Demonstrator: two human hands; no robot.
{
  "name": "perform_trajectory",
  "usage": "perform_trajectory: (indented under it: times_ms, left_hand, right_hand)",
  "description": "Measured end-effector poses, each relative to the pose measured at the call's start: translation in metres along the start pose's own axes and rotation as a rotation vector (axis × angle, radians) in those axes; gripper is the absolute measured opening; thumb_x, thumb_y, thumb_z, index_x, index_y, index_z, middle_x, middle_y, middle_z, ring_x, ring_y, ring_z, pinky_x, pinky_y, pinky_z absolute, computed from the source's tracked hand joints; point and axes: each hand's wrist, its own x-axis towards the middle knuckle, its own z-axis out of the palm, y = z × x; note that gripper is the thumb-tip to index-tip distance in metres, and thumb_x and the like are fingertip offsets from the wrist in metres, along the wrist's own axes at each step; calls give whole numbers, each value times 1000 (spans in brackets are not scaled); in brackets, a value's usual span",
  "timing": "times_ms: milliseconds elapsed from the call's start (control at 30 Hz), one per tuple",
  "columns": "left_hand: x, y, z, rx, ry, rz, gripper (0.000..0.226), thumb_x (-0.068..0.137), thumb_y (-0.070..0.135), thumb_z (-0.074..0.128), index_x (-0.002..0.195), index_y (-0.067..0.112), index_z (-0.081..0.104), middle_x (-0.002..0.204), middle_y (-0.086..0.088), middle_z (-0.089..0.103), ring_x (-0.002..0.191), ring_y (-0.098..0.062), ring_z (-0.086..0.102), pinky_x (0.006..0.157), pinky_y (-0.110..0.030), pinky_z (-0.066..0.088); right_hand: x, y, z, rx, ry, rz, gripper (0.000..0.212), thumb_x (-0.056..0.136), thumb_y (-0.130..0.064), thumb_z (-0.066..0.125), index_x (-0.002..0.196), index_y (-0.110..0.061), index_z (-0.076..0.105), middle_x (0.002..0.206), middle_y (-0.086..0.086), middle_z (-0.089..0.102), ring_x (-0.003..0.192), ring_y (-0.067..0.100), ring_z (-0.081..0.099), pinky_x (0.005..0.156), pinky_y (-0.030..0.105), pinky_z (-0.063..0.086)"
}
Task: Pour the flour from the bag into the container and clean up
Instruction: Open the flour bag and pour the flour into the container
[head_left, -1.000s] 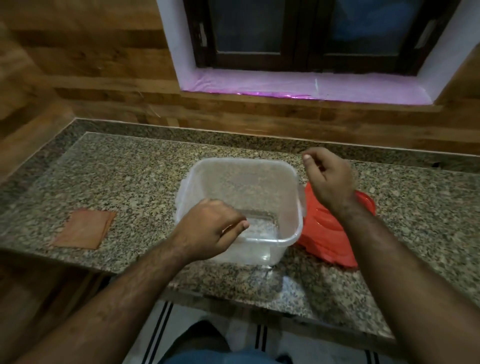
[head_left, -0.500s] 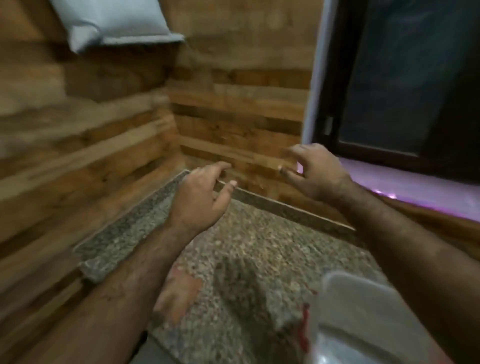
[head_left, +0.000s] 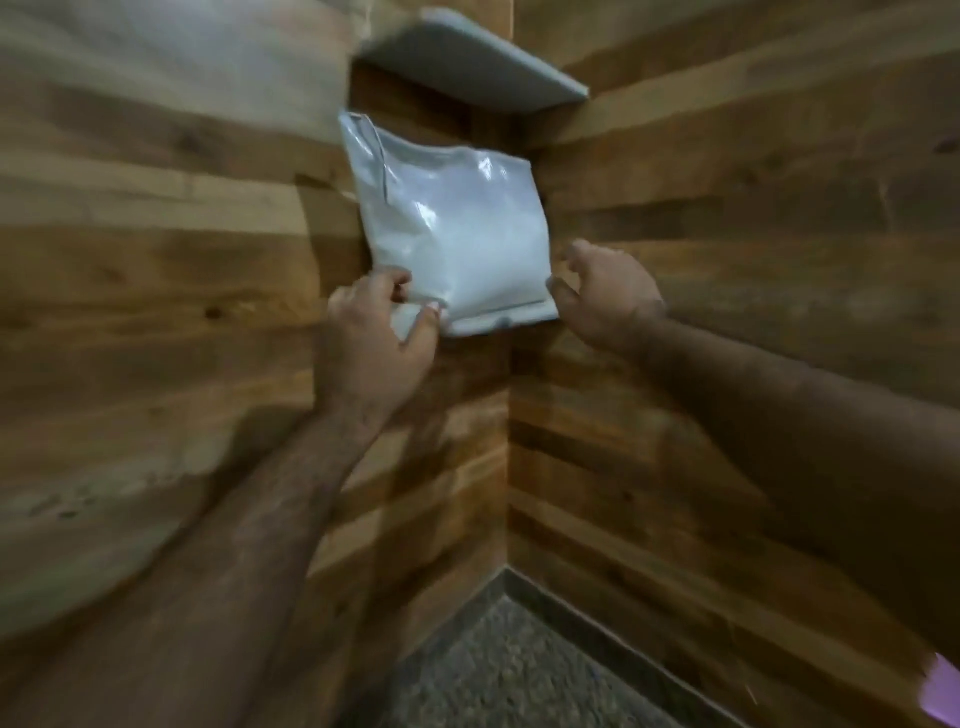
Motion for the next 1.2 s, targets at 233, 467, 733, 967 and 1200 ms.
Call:
perform_trajectory:
  times_ms: [233, 467, 733, 967, 1200]
  left_hand:
    - [144, -24, 5, -123, 141, -249, 52, 93, 51, 74, 129, 15, 66, 109, 0, 67, 104, -25, 65, 82, -33, 48]
    - [209, -28, 21, -64, 56, -191, 40, 102, 49, 63, 94, 10, 72, 93, -2, 71, 88, -25, 66, 68, -29, 40]
    - [200, -12, 15, 3, 93, -31, 40, 111, 35, 55, 76, 15, 55, 66, 5, 48, 63, -16, 51, 55, -31, 27]
    - [175, 60, -21, 6, 160, 182, 34, 109, 26, 53, 85, 8, 70, 71, 2, 54, 71, -21, 53, 59, -29, 30]
    - [72, 129, -57, -160, 43, 181, 46, 105, 23, 54, 60, 24, 41, 57, 7, 45, 54, -14, 46, 52, -31, 26]
  right_hand:
    - [169, -41, 12, 13, -40, -37, 62, 108, -21, 46, 166, -31, 27, 148, 17, 60, 124, 39, 64, 101, 51, 58]
    - [245, -61, 22, -70, -225, -83, 35, 111, -12, 47, 144, -13, 57, 90, 9, 61, 70, 24, 63, 55, 34, 55]
    - [222, -60, 10, -258, -43, 6, 22, 98, -10, 72, 117, 1, 73, 107, 15, 73, 87, 30, 68, 81, 39, 61]
    - [172, -48, -53, 186, 181, 222, 26, 96, -4, 68, 121, -1, 72, 120, 19, 72, 113, 37, 71, 88, 38, 61]
    - [56, -3, -105, 313, 140, 334, 16, 86, -3, 59, 91, -10, 73, 84, 4, 67, 65, 15, 60, 39, 16, 41]
